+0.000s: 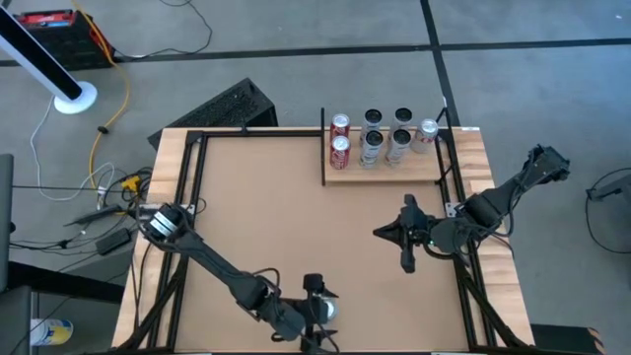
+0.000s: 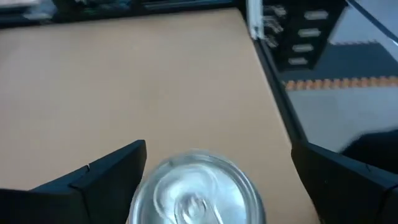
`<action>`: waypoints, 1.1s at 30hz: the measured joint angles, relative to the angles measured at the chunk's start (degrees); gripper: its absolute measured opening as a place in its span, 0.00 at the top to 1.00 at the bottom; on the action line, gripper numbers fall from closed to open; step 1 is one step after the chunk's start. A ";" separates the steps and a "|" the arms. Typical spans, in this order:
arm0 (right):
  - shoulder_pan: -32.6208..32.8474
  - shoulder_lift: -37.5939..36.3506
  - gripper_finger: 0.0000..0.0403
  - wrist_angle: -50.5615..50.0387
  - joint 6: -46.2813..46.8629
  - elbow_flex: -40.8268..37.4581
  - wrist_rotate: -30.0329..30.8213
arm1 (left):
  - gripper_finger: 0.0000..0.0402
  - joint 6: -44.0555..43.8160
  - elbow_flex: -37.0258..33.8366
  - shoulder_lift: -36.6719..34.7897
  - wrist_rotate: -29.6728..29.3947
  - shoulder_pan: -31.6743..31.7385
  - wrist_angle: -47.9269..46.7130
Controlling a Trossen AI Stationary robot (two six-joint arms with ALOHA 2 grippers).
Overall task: Place canned beverage on shelf
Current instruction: Put the white soda can on the shelf
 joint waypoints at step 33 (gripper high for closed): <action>-1.16 0.00 0.95 -1.74 1.07 0.00 0.05 | 0.10 -15.31 0.00 2.78 -23.39 -5.68 -10.66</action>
